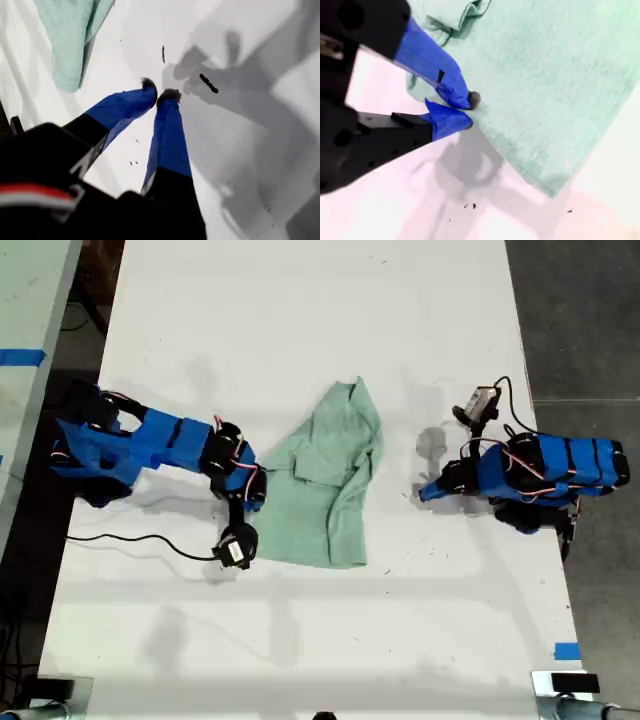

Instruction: Fold t shirt

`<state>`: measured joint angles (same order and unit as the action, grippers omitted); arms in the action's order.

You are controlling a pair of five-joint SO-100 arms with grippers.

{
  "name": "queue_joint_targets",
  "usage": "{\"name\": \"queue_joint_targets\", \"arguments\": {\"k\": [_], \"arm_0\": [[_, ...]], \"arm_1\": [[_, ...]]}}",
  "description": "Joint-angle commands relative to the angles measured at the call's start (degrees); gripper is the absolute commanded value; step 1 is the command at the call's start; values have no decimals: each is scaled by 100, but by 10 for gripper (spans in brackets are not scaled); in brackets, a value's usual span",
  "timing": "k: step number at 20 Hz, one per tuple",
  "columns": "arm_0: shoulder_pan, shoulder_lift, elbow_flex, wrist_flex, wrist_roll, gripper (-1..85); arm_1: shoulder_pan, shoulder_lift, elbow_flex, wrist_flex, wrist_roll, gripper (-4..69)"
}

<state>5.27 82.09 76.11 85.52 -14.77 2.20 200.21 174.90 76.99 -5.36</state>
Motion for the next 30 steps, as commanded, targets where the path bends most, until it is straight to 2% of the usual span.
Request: {"name": "queue_joint_targets", "arguments": {"k": [1, 4, 9, 13, 15, 18, 23, 24, 25, 26, 30], "arm_0": [[-79, -686, -2101, 229, 492, -3], [-176, -1046, -2320, -580, 1116, -3], [-149, -1424, -2268, -2558, 2048, -3], [-149, -1969, -2268, -3612, 2443, -3], [-132, -2215, -2268, -4052, 2628, 163], [-158, -2373, -2259, -4148, 2681, 191], [-246, -1863, -2241, -3894, 2821, 210], [-255, -1705, -2224, -3885, 2848, 193], [-255, -1573, -2215, -3885, 2883, 124], [-237, -1477, -2215, -3902, 2892, 7], [-114, -1485, -2083, -3929, 2865, -1]], "arm_1": [[-53, 62, 272, 18, -9, 34], [-53, 62, 272, 18, -9, 34], [-44, 62, 272, 18, -18, 34], [-53, 62, 272, 18, -35, 34], [-53, 62, 272, 18, -44, 33], [-79, 62, 272, 18, -53, 33], [-79, 62, 272, 18, -70, 32], [-79, 62, 272, 18, -70, 32], [-62, 62, 272, 18, -79, 32], [-44, 62, 272, 18, -88, 32], [9, 62, 272, 18, -114, 35]]}}
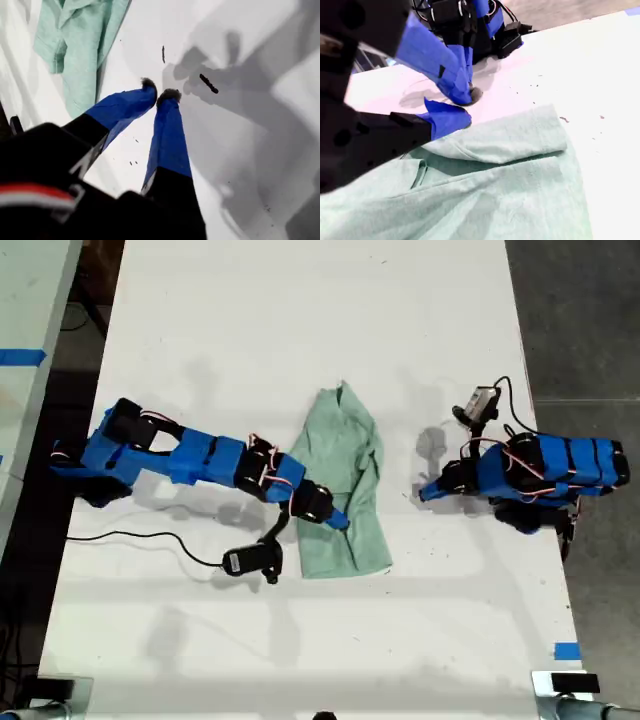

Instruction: Fold t shirt

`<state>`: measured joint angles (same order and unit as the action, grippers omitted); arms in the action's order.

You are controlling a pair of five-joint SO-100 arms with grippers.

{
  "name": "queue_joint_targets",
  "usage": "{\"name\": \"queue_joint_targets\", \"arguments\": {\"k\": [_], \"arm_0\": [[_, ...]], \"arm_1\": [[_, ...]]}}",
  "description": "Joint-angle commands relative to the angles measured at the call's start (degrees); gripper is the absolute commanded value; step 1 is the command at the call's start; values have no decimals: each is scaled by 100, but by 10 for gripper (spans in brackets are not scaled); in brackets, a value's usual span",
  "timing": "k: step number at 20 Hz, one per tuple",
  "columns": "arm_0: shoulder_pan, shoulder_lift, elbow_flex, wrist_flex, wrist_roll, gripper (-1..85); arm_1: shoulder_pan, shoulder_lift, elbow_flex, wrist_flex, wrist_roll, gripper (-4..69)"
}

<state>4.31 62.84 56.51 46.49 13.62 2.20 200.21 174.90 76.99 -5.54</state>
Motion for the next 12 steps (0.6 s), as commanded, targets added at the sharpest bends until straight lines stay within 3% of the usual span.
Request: {"name": "queue_joint_targets", "arguments": {"k": [1, 4, 12], "arm_0": [[-9, 352, -114, -18, -18, -1], [18, 141, -158, -97, -88, 279], [132, 308, -158, -246, -325, 240]], "arm_1": [[9, 62, 272, 18, -97, 35], [-9, 62, 272, 18, -88, 35], [9, 62, 272, 18, 62, 23]]}}
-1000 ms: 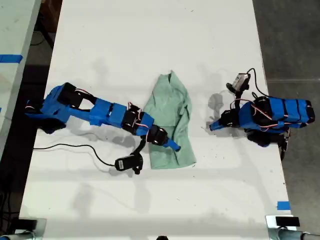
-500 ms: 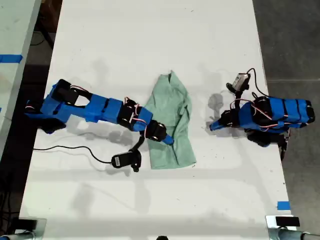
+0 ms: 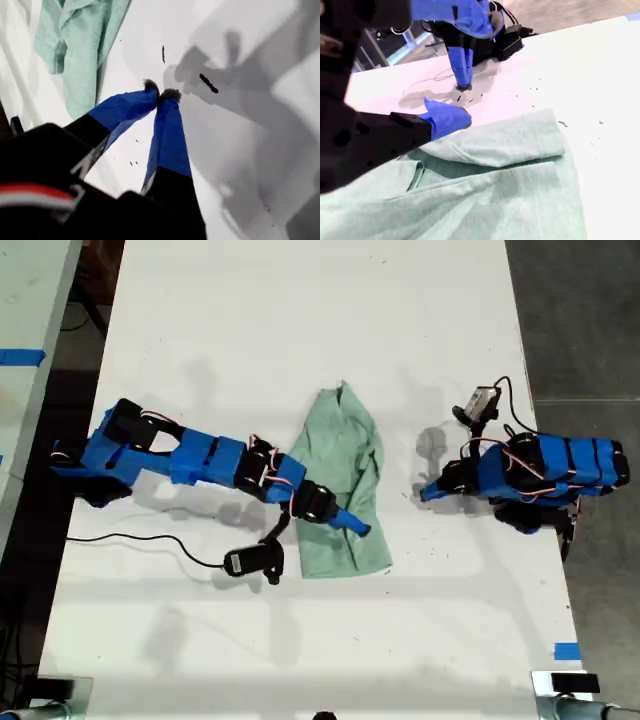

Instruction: Fold t shirt

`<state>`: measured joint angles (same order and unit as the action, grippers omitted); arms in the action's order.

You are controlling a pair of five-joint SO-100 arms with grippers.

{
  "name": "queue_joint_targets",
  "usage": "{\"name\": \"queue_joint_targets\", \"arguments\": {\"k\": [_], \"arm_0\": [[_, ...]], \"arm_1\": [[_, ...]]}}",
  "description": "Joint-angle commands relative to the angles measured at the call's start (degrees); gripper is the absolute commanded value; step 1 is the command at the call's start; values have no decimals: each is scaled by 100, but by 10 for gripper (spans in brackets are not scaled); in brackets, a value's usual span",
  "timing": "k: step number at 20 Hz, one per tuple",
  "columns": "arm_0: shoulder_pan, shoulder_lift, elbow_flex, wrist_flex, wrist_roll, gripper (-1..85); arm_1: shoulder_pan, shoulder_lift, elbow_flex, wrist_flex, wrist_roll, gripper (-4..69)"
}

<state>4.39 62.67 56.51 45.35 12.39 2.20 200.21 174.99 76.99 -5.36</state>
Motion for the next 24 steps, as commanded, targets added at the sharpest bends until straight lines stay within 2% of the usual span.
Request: {"name": "queue_joint_targets", "arguments": {"k": [1, 7, 10, 12, 13, 14, 15, 16, 18, 21, 24], "arm_0": [[158, 352, -158, -167, -229, 240], [185, 492, -132, -193, -193, 244], [193, 1002, -97, 105, -70, 242], [193, 1608, -62, 571, -26, 237], [185, 2013, 44, 932, -62, 206], [185, 2514, 378, 1222, -167, 60], [202, 3146, 1046, 1310, -316, 30], [246, 3841, 1969, 1151, -404, 4], [281, 5405, 4456, 360, -861, -2], [211, 7444, 8262, -1626, -1503, -2], [-35, 8517, 10767, -3190, -1529, -2]], "arm_1": [[9, 62, 264, 18, 26, 25], [62, 62, 264, 18, -18, 29], [44, 62, 264, 18, -18, 25], [18, 62, 264, 18, -18, 22], [9, 62, 264, 18, -18, 22], [0, 62, 264, 18, -18, 22], [-26, 62, 264, 18, -9, 22], [-35, 62, 264, 18, -9, 22], [-62, 62, 264, 9, -9, 22], [-79, 62, 272, 0, 9, 22], [-62, 62, 272, 0, 9, 22]]}}
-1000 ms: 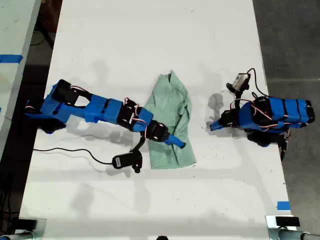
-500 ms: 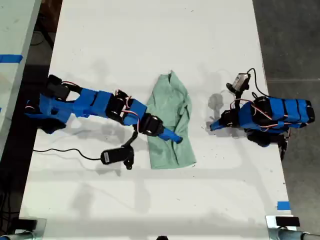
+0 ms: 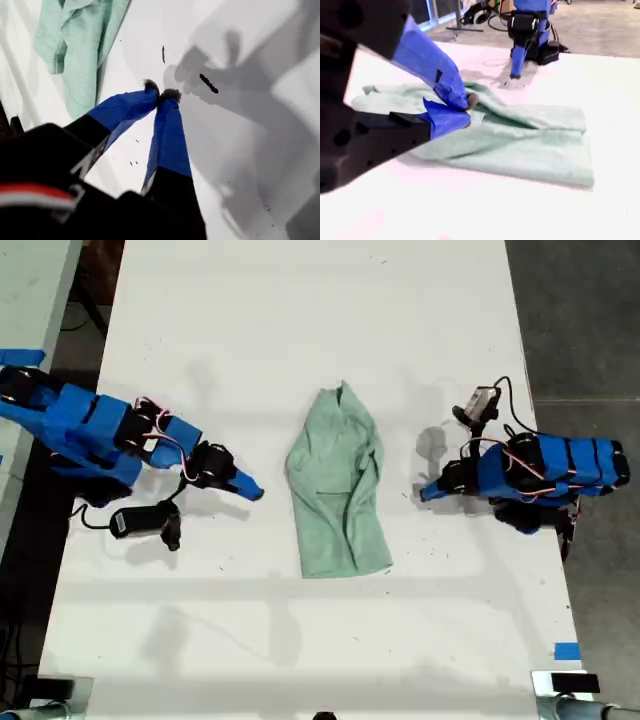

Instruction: Fold t shirt

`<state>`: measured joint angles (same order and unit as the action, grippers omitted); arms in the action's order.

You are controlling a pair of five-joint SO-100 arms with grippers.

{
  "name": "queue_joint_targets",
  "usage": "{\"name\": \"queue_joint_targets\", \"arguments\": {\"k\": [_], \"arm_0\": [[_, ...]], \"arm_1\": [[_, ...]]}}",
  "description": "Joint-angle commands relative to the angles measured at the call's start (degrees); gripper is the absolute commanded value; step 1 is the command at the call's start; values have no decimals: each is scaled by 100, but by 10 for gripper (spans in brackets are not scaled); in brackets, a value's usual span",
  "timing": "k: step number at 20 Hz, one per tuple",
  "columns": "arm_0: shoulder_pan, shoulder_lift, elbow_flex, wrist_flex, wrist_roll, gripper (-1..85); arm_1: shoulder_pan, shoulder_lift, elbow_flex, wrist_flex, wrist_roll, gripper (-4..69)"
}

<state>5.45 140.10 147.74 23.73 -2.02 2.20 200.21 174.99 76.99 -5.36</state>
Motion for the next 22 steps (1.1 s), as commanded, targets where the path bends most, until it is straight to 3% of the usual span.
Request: {"name": "queue_joint_targets", "arguments": {"k": [1, 5, 22], "arm_0": [[-255, 932, 2224, -1301, -88, -2], [-202, 976, 2698, -1828, 97, -2], [-255, 1099, 2821, -1705, -62, -2]], "arm_1": [[-53, 62, 281, -9, 9, 22], [-44, 62, 281, -18, 9, 22], [-123, 62, 290, -26, 35, 22]]}}
